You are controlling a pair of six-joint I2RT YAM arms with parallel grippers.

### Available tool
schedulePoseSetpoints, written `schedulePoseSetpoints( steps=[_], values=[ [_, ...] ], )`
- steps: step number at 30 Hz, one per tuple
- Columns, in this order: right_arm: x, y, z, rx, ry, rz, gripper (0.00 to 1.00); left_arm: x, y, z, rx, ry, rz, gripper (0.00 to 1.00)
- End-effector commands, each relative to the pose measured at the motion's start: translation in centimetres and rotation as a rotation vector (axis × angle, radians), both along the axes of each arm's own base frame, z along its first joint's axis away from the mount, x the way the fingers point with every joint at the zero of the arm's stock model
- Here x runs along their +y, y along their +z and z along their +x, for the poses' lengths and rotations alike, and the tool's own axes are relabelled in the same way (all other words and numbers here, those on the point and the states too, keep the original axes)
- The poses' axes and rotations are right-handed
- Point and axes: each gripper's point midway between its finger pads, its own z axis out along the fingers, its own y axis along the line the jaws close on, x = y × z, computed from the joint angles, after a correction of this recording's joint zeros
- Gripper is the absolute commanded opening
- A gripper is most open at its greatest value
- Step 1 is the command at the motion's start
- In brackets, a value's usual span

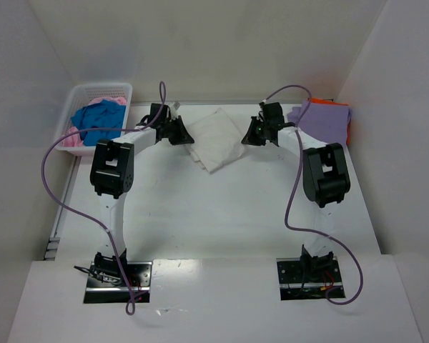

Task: Fold and stack the t-shirts
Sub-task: Smooth out wrinkles on the folded tshirt

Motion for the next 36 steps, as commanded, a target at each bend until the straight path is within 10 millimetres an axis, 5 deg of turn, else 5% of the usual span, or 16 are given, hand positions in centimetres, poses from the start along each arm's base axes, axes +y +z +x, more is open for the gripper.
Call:
schedulePoseSetpoints(
  steps=[1,5,12,21,25,36],
  values=[
    [-1.0,5.8,1.7,-0.133,0.0,0.0,0.06,0.2,1.4,0.2,-0.049,-0.038,0.026,0.04],
    [-2.6,8.6,3.9,-0.23,-0.025,-0.038,0.09,0.4,1.7,0.3,-0.052,-0.044,0.047,0.04],
    [-1.7,2.6,4.9,-0.113,0.032,-0.052,0.09,0.5,1.4,0.0,-0.038,-0.051,0.056,0.04],
    [-1.7,-3.4,3.2,-0.01,0.039,-0.077,0.03,1.0,1.6,0.8,-0.042,-0.054,0.068,0.06],
    [-0.9,-4.4,2.1,0.021,0.058,-0.082,0.02,1.4,1.4,1.7,-0.049,-0.056,0.078,0.06],
    [5.2,-4.3,-2.4,0.046,0.156,-0.026,0.02,1.5,0.5,2.5,-0.023,-0.057,0.094,0.07]
  ],
)
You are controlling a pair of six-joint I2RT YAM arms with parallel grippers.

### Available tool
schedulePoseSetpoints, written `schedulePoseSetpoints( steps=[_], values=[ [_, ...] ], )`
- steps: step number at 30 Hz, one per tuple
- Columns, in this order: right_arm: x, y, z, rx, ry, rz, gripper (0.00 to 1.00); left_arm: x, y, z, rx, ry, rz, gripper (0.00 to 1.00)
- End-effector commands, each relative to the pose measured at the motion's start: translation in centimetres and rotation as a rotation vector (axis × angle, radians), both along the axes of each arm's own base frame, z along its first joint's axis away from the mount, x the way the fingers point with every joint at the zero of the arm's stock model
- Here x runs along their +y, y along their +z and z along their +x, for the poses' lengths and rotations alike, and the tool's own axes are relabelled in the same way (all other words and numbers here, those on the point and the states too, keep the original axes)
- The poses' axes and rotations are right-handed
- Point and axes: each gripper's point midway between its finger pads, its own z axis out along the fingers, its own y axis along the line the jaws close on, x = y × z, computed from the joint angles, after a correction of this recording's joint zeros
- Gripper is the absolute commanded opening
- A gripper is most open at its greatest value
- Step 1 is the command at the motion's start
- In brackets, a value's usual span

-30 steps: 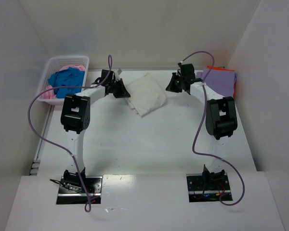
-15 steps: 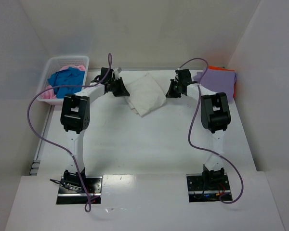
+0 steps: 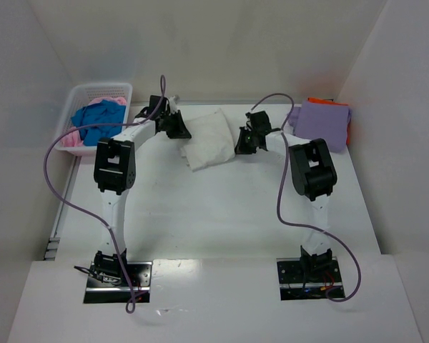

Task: Fold and stack the t-shirts
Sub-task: Smooth out wrinkles on the folded tshirt

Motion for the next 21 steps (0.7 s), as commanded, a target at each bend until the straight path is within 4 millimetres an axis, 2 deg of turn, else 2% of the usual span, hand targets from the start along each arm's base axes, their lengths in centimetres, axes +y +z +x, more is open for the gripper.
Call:
schedulePoseSetpoints(
  steps=[1,2,3,8,11,13,14,18,19,20,21],
  values=[
    [3.8,1.3,-2.9,0.011,0.06,0.041,0.01,0.6,-0.3,0.6,-0.012,-0.003,0.029,0.07],
    [4.3,2.1,-3.1,-0.006,0.065,0.053,0.01,1.1,-0.3,0.7,-0.012,0.006,0.029,0.07],
    [4.6,1.8,-4.0,0.01,0.069,0.054,0.01,1.2,-0.4,0.8,-0.018,0.006,0.04,0.07],
    [7.4,4.0,-6.1,-0.01,0.1,0.097,0.02,1.9,-0.7,0.8,0.0,0.017,0.043,0.07],
    [6.3,3.5,-6.4,0.004,0.053,0.054,0.05,1.9,-0.5,0.9,-0.013,0.003,0.054,0.07],
    [5.3,3.8,-6.1,-0.016,0.018,0.007,0.08,2.5,0.0,1.0,-0.014,0.012,0.054,0.09],
    [5.1,4.2,-5.9,-0.028,0.009,0.003,0.1,2.5,-0.4,0.7,-0.007,0.006,0.06,0.09],
    [3.3,6.8,-4.5,-0.088,-0.036,0.03,0.23,2.5,1.1,0.3,-0.038,-0.011,0.061,0.19],
    [2.3,7.5,-4.0,-0.092,-0.059,0.049,0.29,2.4,1.9,0.3,-0.051,-0.017,0.053,0.23],
    [2.1,8.8,-3.7,-0.113,-0.056,0.076,0.33,2.4,1.9,0.3,-0.051,-0.017,0.053,0.3],
    [1.6,8.8,-3.5,-0.111,-0.061,0.084,0.38,2.2,2.2,0.0,-0.056,-0.033,0.048,0.33]
  ],
)
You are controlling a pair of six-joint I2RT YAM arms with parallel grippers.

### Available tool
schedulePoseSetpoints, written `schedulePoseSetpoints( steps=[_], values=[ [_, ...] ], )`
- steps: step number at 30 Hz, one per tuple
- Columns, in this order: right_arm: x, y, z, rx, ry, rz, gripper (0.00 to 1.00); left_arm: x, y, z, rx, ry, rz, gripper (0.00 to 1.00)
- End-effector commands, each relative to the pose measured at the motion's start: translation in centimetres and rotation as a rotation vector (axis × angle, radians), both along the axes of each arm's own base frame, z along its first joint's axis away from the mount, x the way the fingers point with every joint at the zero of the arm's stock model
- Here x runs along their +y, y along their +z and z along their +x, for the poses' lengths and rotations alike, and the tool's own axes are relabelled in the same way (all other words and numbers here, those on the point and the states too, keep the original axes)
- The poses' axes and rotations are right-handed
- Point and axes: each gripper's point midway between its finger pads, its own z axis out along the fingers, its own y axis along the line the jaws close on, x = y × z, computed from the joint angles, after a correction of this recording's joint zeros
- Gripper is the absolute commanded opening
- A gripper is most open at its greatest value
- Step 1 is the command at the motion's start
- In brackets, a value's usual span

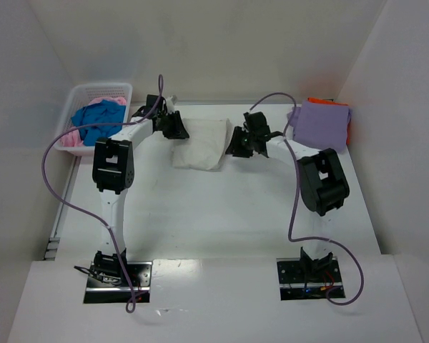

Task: Fold and stack the t-shirts
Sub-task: Smooth out wrinkles on the folded tshirt

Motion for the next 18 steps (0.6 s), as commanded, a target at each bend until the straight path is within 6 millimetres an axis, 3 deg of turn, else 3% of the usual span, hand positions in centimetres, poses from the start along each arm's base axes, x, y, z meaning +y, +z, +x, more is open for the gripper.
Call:
schedulePoseSetpoints(
  steps=[1,3,5,11,18],
  values=[
    [-3.0,4.9,2.3,-0.116,-0.063,0.051,0.48,0.2,3.0,-0.1,-0.065,-0.037,0.0,0.39],
    [-3.2,6.1,2.9,-0.143,-0.038,0.08,0.6,-0.1,3.0,-0.5,-0.056,-0.061,-0.013,0.48],
    [-3.5,4.8,3.4,-0.119,-0.023,0.092,0.67,-0.2,3.0,-0.8,-0.045,-0.068,-0.02,0.53],
    [-0.3,3.1,3.7,-0.059,0.074,0.253,0.7,0.0,2.8,-1.9,-0.038,-0.081,-0.008,0.6],
    [0.7,1.0,4.7,-0.007,0.074,0.297,0.75,0.0,3.6,-2.3,-0.047,-0.081,-0.009,0.64]
  ],
)
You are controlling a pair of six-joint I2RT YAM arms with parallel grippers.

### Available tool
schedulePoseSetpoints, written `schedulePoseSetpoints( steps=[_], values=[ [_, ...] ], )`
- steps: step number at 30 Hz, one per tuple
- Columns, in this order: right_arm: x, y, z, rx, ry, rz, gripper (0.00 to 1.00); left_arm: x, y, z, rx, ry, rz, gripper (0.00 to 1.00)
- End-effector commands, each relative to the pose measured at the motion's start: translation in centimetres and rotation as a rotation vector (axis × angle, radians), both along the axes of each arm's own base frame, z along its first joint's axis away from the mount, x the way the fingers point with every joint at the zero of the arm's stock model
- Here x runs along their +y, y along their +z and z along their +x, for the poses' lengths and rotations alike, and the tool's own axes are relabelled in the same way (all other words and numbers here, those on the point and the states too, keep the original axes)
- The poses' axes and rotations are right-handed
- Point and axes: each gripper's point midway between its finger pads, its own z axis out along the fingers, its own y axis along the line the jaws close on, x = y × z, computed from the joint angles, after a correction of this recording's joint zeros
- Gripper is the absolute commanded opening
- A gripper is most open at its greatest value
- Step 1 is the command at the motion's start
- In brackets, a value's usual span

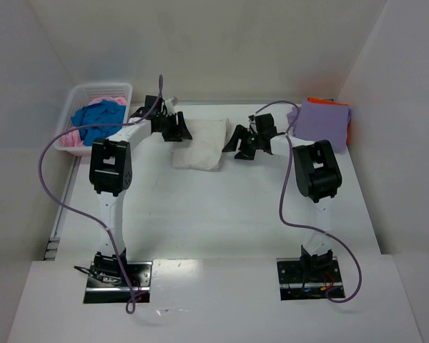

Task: Fold and stack the t-shirts
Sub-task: Smooth out wrinkles on the folded tshirt, then put the neatly folded tshirt into the corner of the board with the right arm

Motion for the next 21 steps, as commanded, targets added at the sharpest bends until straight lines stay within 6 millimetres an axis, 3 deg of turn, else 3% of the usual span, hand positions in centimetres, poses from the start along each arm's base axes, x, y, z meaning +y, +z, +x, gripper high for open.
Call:
schedulePoseSetpoints(
  steps=[1,9,15,21],
  values=[
    [1.6,2.4,2.2,-0.085,0.022,0.062,0.78,0.3,2.9,-0.4,-0.049,-0.021,-0.002,0.65],
    [2.4,2.5,3.4,-0.096,0.002,0.123,0.83,0.3,2.9,-0.4,-0.049,-0.021,-0.002,0.65],
    [2.8,0.7,4.2,-0.055,-0.026,0.108,0.83,0.4,2.4,-0.4,-0.045,-0.027,0.004,0.65],
    [1.9,-1.2,5.0,-0.003,-0.121,0.064,0.82,0.4,2.0,-0.6,-0.036,-0.027,0.005,0.65]
  ],
)
